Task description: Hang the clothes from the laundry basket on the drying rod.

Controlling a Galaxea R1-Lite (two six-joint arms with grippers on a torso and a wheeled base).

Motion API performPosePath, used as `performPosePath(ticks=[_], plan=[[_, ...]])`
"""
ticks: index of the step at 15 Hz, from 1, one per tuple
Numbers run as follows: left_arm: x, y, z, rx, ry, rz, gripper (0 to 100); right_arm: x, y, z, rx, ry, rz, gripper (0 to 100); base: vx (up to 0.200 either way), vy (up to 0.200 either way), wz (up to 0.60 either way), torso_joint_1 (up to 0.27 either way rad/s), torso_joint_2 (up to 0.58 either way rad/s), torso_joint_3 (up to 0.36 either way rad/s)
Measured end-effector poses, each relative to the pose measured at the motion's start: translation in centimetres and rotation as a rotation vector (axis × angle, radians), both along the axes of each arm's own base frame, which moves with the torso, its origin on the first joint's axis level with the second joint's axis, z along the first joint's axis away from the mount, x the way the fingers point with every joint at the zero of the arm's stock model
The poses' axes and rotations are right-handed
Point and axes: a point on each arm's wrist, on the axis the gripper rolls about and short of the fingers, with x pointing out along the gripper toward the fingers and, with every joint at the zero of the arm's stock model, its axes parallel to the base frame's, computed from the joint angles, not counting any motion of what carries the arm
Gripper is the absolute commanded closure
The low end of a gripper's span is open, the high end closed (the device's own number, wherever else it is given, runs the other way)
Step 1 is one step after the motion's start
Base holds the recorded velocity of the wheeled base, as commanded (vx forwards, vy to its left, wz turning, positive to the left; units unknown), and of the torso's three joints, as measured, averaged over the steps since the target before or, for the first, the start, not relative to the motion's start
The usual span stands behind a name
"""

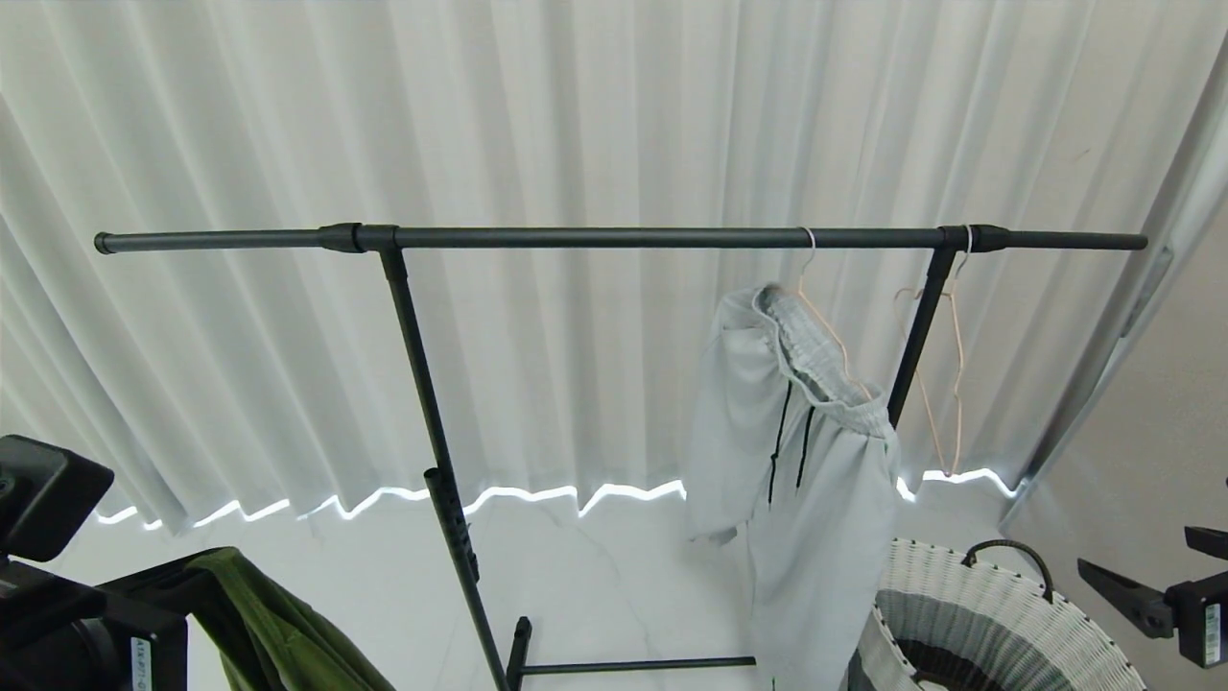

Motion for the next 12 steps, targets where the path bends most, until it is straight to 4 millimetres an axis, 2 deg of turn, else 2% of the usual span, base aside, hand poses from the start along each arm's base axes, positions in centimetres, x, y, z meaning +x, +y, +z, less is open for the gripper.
performPosePath(ticks=[7,12], plan=[[-0.63,0.19,0.04,-0.006,-0.022,0.001,100,0.1,0.0,0.0,0.002,0.003,0.0,0,0.0,0.0,0.0,0.012,-0.03,-0.014],[-1.0,0.29,0.35,-0.013,-0.049,0.001,100,0.42,-0.21,0.5,0.002,-0.015,-0.015,0,0.0,0.0,0.0,0.197,-0.43,-0.232]])
